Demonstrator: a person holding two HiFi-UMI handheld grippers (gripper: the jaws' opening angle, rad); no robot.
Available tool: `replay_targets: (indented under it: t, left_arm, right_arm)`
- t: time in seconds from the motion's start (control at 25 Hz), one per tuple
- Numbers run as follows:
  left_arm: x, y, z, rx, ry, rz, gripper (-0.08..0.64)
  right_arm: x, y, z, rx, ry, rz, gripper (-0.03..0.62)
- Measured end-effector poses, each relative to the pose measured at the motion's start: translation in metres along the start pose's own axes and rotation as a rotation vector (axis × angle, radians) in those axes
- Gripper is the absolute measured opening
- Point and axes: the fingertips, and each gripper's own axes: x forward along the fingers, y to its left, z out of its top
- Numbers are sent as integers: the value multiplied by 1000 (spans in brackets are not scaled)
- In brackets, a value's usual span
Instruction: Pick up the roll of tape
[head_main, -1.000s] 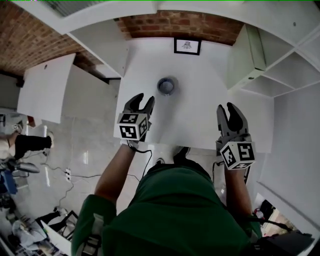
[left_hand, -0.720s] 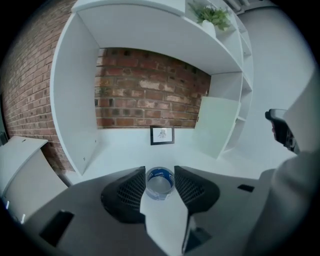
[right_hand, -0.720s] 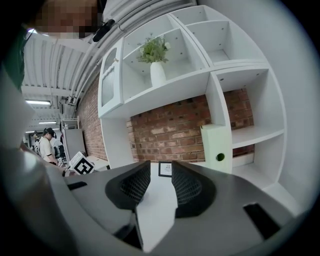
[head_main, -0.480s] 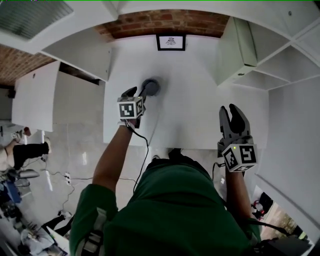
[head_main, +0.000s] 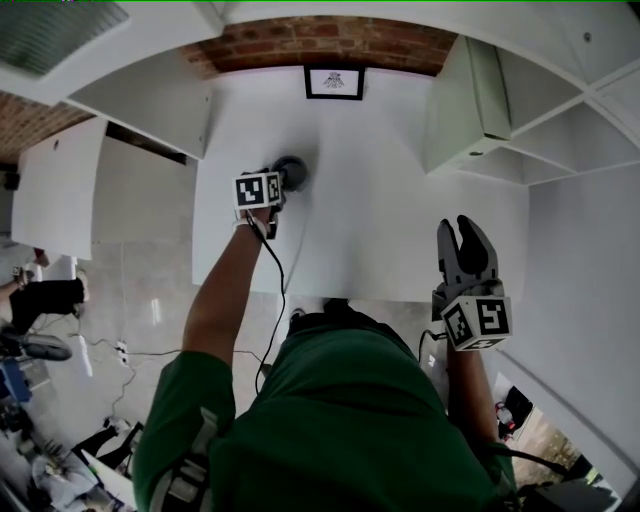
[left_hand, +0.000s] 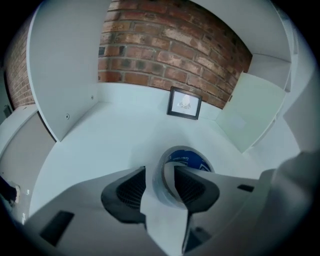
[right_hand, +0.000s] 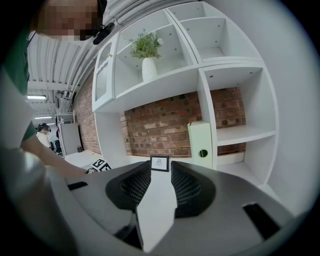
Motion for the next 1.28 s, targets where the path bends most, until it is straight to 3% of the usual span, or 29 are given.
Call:
replay_targets:
  t: [0.12,0.2,0.4,0.48,0.64,0.96,1.28]
  left_arm:
    - [6,1,-4,-6,18,6,178]
    - [7,-3,-4,-1,25,0,124]
    - [-2,-3,-9,51,47,21,75]
    - [-11,-2,-12,24,22,11,69]
    - [-44,-3,-8,-80,-96,-66,67]
    - [-148,13,1,-203,-369,-144,68]
    - [-262,36,8,-237,-605,-180,68]
  right_arm:
    - [0,-1,-3,1,0,9,138]
    - [-1,-1,-4,0,1,18,137]
    - [-1,3,-1,1,-11,36,135]
    - [0,6,1,0,-18,51,133]
    - [8,18,4,2,-28,95,132]
    - [26,72,12,-22,-50,217,130]
    - [54,139,30,-57,-76,316,129]
